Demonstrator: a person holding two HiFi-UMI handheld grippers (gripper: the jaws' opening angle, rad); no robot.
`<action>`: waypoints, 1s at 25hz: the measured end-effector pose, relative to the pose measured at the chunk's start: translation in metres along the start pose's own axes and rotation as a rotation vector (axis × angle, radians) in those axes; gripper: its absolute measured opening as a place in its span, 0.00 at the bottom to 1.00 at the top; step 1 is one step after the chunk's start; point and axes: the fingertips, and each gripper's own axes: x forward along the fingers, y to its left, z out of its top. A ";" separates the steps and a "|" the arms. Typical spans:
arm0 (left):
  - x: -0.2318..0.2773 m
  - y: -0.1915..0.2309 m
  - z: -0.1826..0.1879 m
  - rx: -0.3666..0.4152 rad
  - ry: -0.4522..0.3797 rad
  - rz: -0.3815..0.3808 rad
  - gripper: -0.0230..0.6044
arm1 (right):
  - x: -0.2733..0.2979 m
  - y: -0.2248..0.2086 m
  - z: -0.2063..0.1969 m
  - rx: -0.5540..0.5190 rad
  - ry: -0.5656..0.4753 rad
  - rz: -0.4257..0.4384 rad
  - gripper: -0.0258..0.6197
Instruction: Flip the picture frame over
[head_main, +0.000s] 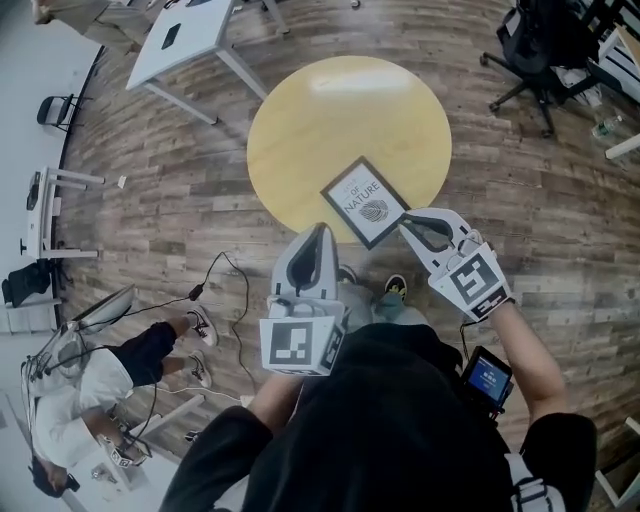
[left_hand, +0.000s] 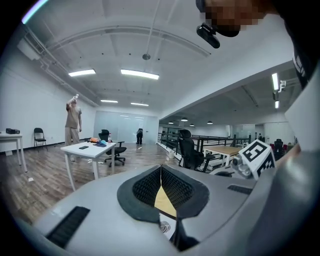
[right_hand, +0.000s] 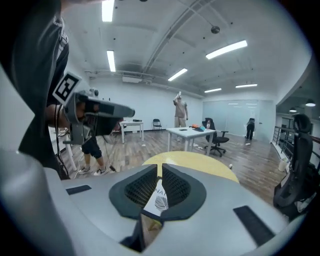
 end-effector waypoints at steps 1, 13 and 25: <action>0.002 0.001 -0.003 -0.001 0.005 0.005 0.07 | 0.011 0.002 -0.016 -0.008 0.032 0.031 0.07; -0.011 0.046 -0.045 -0.033 0.068 0.102 0.07 | 0.124 0.088 -0.185 -0.512 0.425 0.334 0.45; -0.018 0.067 -0.065 -0.059 0.113 0.134 0.07 | 0.168 0.087 -0.227 -0.845 0.474 0.231 0.43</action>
